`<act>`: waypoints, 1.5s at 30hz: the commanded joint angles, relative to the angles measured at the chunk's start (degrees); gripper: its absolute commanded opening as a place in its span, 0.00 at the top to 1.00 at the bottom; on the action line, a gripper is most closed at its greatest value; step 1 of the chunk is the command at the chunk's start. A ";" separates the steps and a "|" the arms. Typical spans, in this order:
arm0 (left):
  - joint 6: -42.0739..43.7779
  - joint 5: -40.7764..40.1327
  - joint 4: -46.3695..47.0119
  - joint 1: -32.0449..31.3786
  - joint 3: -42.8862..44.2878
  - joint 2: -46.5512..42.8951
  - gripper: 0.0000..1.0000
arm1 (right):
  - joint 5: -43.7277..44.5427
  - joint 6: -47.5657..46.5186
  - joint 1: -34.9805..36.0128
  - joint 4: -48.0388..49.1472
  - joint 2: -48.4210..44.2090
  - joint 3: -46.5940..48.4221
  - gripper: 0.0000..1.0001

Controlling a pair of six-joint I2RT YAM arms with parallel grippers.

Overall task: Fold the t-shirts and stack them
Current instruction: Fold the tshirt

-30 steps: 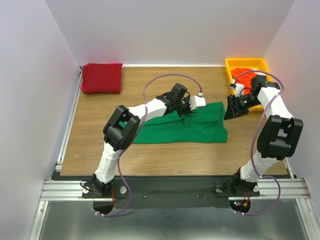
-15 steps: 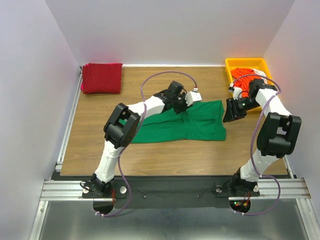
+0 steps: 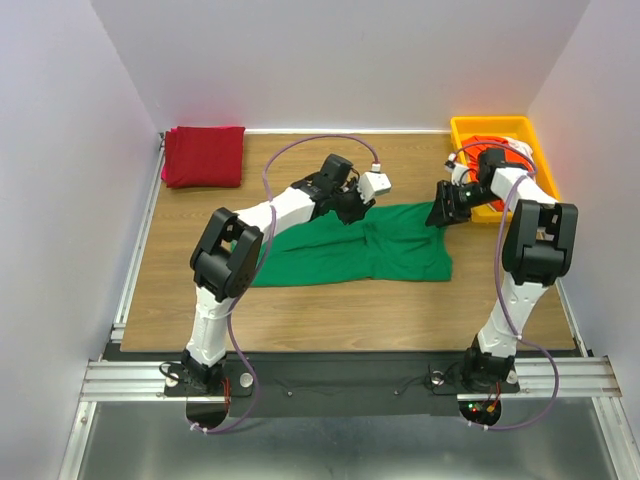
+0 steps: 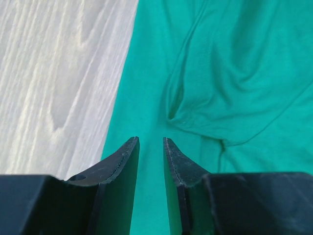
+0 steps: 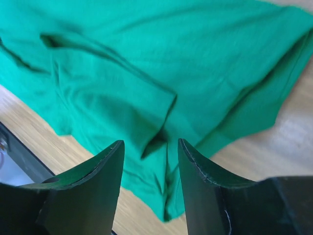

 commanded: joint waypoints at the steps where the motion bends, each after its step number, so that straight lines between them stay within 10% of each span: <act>1: -2.64 3.71 0.86 -0.36 -0.24 -3.45 0.62 | -2.61 4.54 0.69 3.68 2.51 2.79 0.46; 16: -5.81 4.86 2.26 -2.30 4.69 4.28 0.62 | -3.32 7.09 3.86 4.91 6.57 2.09 0.48; 31: -7.39 3.02 2.79 -2.65 6.53 8.68 0.69 | -9.82 7.26 4.03 4.82 2.61 2.97 0.84; 45: -7.04 2.93 2.44 -2.74 6.53 9.03 0.69 | 7.49 9.99 4.03 4.56 -3.81 -3.97 0.41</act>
